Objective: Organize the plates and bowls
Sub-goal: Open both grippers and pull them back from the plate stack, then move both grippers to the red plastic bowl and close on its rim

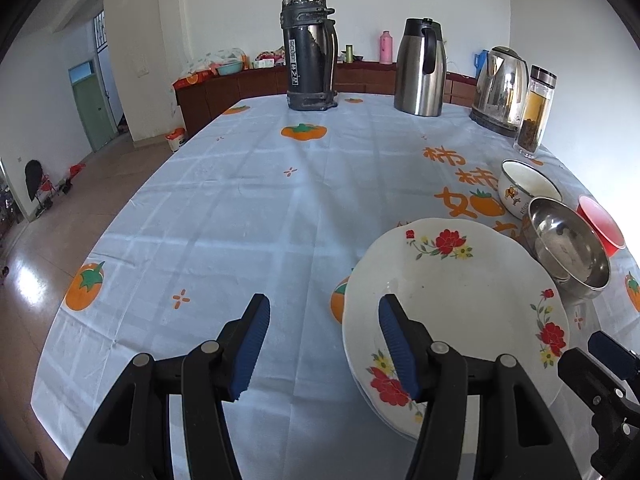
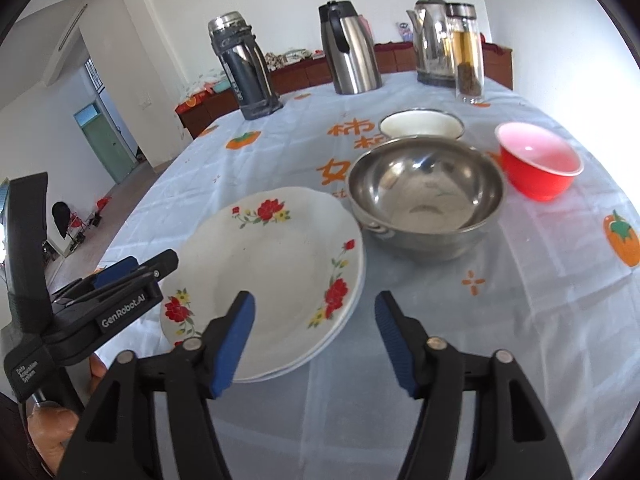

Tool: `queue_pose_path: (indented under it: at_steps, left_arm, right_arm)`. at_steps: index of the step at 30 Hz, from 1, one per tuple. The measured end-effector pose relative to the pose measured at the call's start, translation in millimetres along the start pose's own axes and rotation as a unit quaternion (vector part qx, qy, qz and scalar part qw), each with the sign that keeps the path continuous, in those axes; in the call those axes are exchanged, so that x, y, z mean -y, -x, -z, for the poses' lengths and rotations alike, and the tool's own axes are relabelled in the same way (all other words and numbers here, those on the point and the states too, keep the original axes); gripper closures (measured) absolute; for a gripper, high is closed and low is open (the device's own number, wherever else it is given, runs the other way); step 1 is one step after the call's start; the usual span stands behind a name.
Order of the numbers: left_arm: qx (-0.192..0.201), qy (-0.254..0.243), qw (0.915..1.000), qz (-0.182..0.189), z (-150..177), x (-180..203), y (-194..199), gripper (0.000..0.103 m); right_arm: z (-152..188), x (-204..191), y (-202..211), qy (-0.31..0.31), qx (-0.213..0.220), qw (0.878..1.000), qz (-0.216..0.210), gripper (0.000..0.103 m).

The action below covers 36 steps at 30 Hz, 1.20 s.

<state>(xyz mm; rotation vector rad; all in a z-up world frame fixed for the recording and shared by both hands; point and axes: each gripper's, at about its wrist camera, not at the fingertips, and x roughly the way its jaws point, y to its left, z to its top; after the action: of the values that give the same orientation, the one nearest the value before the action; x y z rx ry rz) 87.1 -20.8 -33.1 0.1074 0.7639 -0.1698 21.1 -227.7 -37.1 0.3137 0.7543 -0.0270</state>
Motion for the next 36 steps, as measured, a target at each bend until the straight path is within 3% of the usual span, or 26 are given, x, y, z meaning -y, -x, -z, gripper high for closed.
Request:
queue_pose_path:
  at_steps: [15, 23, 28, 36]
  left_arm:
    - [0.0, -0.017, 0.9999, 0.005, 15.6, 34.1, 25.0, 0.043]
    - [-0.027, -0.011, 0.9978, 0.059, 20.4, 56.0, 29.2, 0.044]
    - [-0.02, -0.019, 0.9953, 0.093, 20.4, 75.8, 31.3, 0.044]
    - [0.004, -0.05, 0.9961, 0.072, 2.2, 93.5, 29.5, 0.044]
  right_arm:
    - [25.7, 37.4, 38.8, -0.029, 0.029, 0.999, 0.015, 0.034]
    - [35.1, 66.5, 68.8, -0.038, 0.056, 0.997, 0.039, 0.034]
    - [30.9, 96.2, 80.3, -0.057, 0.07, 0.994, 0.06, 0.034]
    - [5.3, 128.8, 89.8, -0.068, 0.082, 0.993, 0.055, 0.035]
